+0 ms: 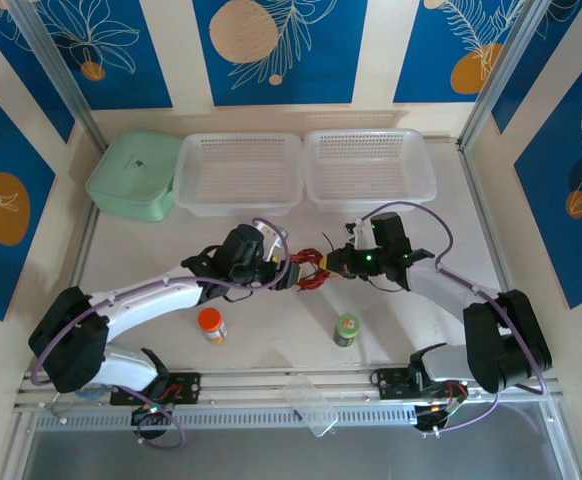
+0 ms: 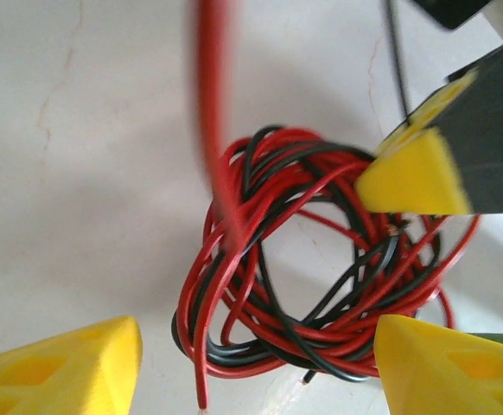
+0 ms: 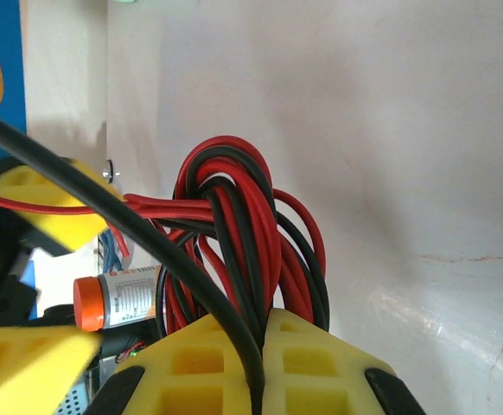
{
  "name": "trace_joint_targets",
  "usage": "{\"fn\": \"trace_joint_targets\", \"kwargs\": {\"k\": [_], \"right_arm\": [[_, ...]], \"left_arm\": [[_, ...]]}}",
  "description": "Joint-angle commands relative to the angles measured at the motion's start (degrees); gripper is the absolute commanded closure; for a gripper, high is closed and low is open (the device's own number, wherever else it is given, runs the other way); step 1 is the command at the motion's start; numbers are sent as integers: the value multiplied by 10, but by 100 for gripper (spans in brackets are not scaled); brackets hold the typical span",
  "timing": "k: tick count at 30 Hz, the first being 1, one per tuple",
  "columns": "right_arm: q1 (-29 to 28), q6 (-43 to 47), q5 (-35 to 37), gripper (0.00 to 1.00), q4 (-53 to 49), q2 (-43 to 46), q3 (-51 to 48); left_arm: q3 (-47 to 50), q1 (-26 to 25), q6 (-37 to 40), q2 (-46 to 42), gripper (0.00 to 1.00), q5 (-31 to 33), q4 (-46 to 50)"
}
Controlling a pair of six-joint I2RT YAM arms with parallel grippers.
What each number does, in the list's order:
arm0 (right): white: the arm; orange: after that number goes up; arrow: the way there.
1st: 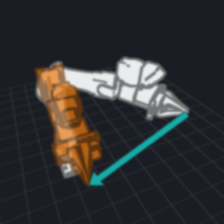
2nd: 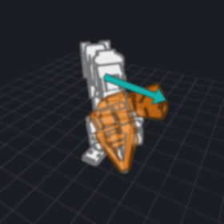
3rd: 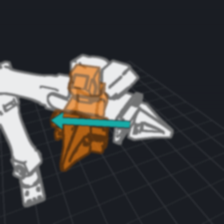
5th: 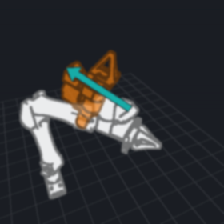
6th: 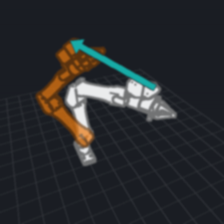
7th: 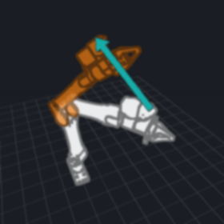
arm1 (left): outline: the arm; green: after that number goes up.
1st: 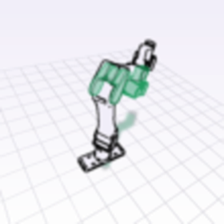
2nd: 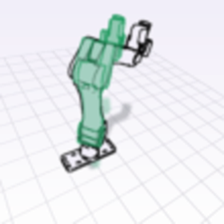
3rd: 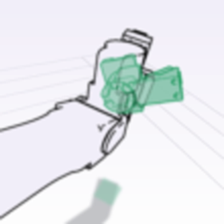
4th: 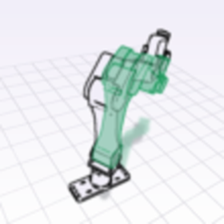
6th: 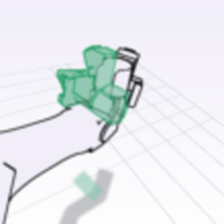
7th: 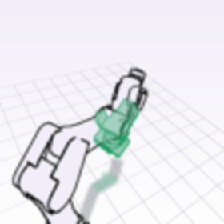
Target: Untangle the cables
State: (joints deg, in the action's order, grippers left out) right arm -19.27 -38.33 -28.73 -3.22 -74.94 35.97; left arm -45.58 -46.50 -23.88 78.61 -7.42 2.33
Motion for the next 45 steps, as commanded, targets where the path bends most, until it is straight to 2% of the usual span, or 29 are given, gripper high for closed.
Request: {"fn": "trace_joint_targets", "kwargs": {"k": [1, 4, 12, 18, 20, 22, 26, 30, 32, 38, 40, 45], "right_arm": [[10, 31, -38, 100, -25, 25, 8], [20, 47, -62, 100, -39, 32, 12], [23, 55, -95, 100, -31, 39, 7], [22, 55, -102, 100, -32, 49, 7], [22, 55, -100, 100, -35, 55, 7], [25, 50, -102, 100, -33, 60, 5], [36, 13, -122, 100, 1, 65, -10], [49, -50, -152, 100, 75, 62, -43], [53, -62, -153, 100, 79, 56, -48], [47, -18, -92, 100, -24, 37, -25], [29, 20, -46, 100, -86, 37, -3], [-20, 106, 47, 81, -225, 47, 68]], "left_arm": [[27, 7, -30, 6, 29, -20, -25], [44, 14, -23, -3, 28, -38, -61], [79, 19, -40, 31, 28, -182, -236], [84, 20, -71, 82, 33, -212, -319], [82, 20, -75, 87, 43, -215, -329], [83, 19, -77, 84, 68, -216, -335], [90, 24, -74, 61, 100, -212, -330], [103, 32, -77, 30, 100, -228, -345], [108, 37, -84, 19, 100, -247, -362], [92, 40, -100, 5, 100, -315, -383], [83, 41, -100, 4, 100, -324, -375], [56, 41, -49, -3, 100, -307, -275]]}}
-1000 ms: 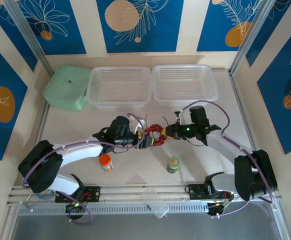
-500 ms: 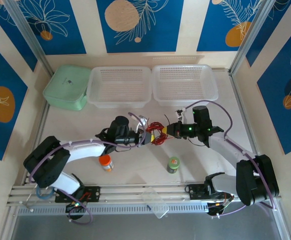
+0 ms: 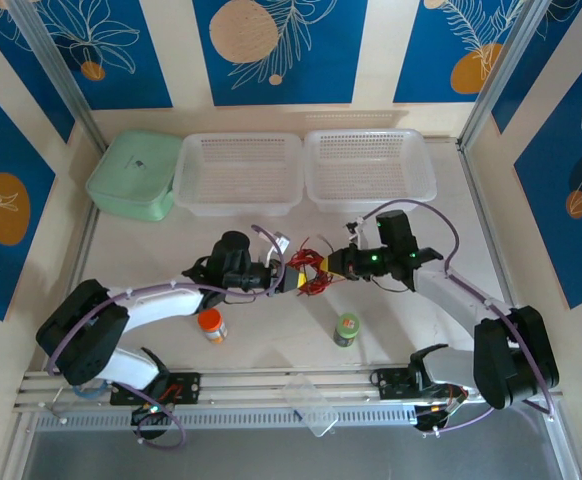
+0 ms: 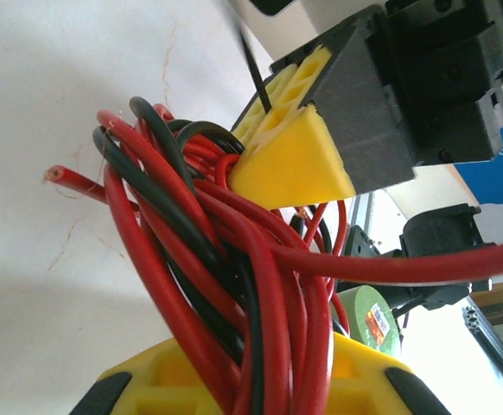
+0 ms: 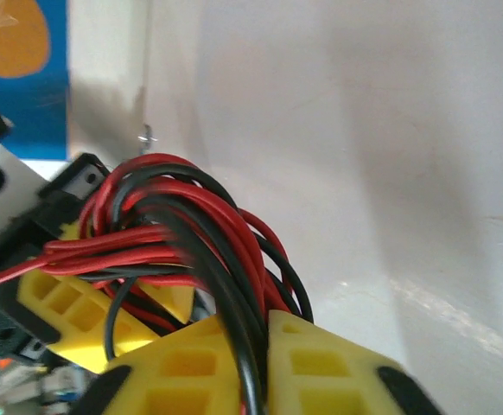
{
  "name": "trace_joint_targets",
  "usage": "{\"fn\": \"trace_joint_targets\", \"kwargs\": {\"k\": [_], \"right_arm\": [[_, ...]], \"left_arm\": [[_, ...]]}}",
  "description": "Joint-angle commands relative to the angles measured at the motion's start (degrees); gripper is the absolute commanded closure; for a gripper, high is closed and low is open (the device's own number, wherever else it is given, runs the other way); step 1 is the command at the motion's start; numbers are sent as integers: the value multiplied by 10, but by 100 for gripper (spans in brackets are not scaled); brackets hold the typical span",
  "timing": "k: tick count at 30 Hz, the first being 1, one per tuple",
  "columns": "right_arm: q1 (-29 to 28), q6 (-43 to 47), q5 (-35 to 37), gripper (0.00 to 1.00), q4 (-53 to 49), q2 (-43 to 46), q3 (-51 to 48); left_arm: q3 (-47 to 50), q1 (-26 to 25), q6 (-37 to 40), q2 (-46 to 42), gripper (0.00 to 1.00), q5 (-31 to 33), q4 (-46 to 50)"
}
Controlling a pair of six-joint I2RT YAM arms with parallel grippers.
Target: Untangle the cables
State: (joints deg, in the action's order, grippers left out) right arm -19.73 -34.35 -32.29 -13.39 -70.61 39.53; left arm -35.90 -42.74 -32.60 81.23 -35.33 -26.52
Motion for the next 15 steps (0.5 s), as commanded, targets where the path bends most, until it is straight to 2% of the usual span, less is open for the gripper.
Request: {"fn": "trace_joint_targets", "kwargs": {"k": [1, 4, 7, 15], "right_arm": [[-19, 81, 94, 74, -144, 11, 47], [-20, 121, 128, 61, -196, 39, 81], [-18, 164, 152, 54, -224, 62, 109], [-38, 288, 110, 54, -246, 41, 172]], "left_arm": [[-48, 3, 53, -32, 100, -24, 42], [-66, 3, 93, -45, 100, -16, 116], [-81, 3, 130, -57, 100, -13, 181], [-138, 3, 193, -34, 100, -67, 285]]}}
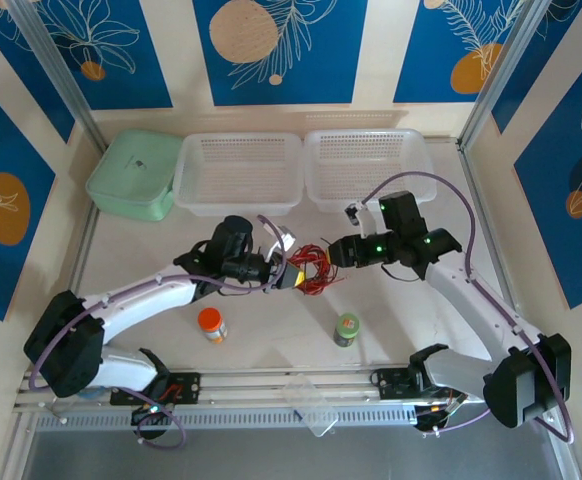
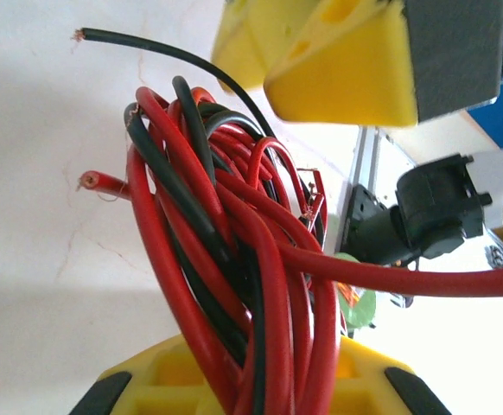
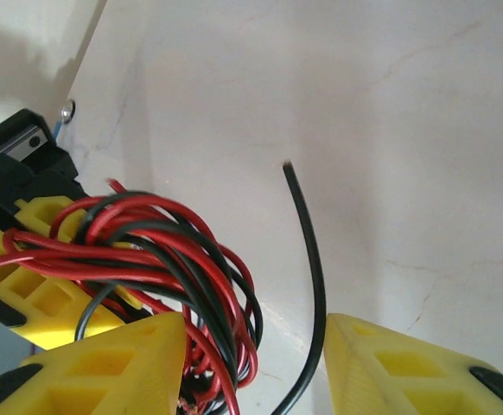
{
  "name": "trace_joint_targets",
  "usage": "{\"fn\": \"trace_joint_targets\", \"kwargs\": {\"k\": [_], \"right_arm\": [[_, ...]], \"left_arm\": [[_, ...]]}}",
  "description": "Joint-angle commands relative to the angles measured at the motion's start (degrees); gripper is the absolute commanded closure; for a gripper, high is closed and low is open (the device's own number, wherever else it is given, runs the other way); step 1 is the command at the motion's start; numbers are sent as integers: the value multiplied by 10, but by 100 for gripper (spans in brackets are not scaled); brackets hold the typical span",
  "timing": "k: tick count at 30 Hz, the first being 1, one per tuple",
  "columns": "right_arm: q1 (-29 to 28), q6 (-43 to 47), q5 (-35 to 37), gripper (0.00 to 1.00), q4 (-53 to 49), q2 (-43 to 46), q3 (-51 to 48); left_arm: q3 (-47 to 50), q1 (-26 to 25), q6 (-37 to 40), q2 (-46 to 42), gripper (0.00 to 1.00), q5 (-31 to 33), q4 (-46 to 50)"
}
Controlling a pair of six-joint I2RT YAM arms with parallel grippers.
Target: Untangle the cables
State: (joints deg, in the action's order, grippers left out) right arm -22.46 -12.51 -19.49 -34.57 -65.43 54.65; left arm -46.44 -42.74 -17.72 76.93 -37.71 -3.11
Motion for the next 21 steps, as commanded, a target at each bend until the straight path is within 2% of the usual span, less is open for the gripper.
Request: {"fn": "trace_joint_targets", "kwargs": {"k": [1, 5, 10, 12, 16, 21], "right_arm": [[-16, 82, -22, 54, -33, -15, 25], [-33, 114, -13, 55, -22, -25, 31], [-38, 137, -42, 56, -4, -42, 33], [-37, 141, -46, 61, 1, -45, 33], [-31, 143, -91, 78, 22, -36, 23], [-17, 137, -179, 82, 54, -4, -7]], "left_arm": [[-42, 3, 52, 14, 100, -50, 65], [-68, 3, 74, 25, 100, -69, 93], [-85, 3, 88, 26, 100, -100, 108], [-89, 3, 93, 26, 100, -108, 114], [-88, 4, 99, 21, 100, -120, 112], [-84, 8, 107, 8, 100, -122, 113]]}}
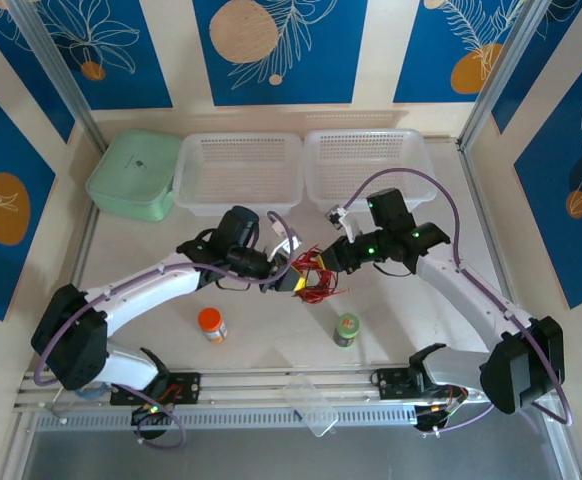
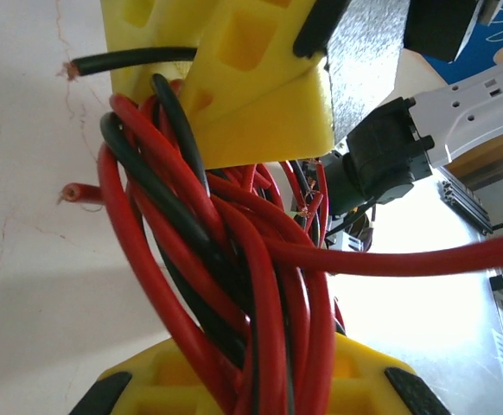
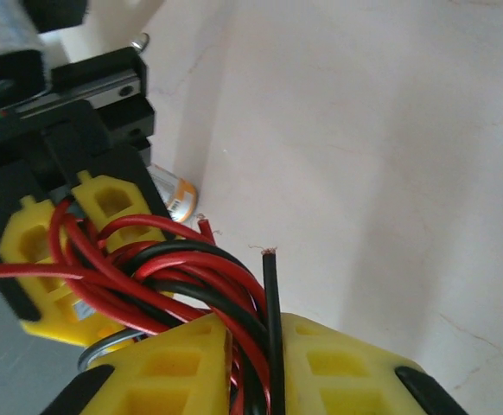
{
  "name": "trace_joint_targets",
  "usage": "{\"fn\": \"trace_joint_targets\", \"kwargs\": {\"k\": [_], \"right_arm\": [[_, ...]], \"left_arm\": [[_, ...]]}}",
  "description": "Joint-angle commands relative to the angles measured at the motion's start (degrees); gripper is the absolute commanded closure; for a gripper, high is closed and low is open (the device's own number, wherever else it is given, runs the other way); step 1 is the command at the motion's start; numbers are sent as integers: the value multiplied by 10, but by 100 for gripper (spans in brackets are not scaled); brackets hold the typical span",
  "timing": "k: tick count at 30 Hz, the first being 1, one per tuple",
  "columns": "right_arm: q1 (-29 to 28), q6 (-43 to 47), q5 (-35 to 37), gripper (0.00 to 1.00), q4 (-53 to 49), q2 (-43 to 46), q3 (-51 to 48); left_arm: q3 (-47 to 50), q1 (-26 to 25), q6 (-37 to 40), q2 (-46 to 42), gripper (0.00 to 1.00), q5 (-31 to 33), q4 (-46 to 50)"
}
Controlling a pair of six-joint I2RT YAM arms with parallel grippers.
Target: Untangle the cables
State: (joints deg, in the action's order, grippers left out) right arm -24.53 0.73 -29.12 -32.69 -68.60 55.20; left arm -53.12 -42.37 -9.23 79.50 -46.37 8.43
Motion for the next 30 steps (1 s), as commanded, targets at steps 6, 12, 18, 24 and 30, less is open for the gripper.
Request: {"fn": "trace_joint_targets", "kwargs": {"k": [6, 12, 18, 24, 30], "right_arm": [[10, -14, -150, 99, 61, 57, -33], [9, -75, -220, 100, 132, 91, -77], [9, -128, -130, 100, 131, 107, -104], [10, -159, -33, 100, 84, 102, -94], [14, -149, -7, 100, 20, 81, -60]], "left_arm": [[-23, 19, 39, -30, 100, -14, 13], [-30, 42, 60, -40, 51, 123, 46], [-22, 48, 58, -79, 32, 186, 30], [-15, 47, 66, -135, 25, 199, 60], [-15, 12, 101, -158, 29, 275, 119]]}}
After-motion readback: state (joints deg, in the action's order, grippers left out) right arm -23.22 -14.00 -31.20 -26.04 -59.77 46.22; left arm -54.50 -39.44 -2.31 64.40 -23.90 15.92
